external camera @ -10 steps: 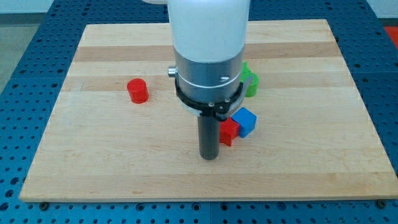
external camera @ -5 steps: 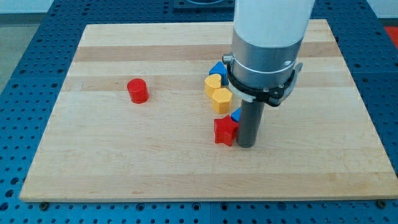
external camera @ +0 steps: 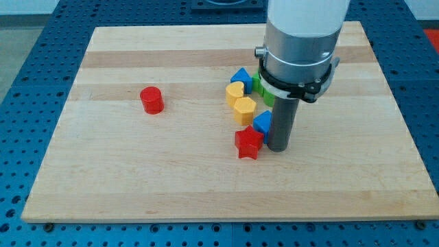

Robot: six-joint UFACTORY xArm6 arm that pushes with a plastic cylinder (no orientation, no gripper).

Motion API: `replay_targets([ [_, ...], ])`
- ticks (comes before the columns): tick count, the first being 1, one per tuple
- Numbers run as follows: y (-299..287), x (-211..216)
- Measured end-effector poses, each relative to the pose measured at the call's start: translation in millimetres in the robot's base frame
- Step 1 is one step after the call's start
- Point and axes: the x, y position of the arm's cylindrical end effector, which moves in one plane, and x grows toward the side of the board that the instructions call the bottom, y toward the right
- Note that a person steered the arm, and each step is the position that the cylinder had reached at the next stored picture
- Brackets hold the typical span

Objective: Move the blue cube into the yellow hexagon

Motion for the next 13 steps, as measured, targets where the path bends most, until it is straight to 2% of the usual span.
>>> replay_targets([
  [13,14,-17],
])
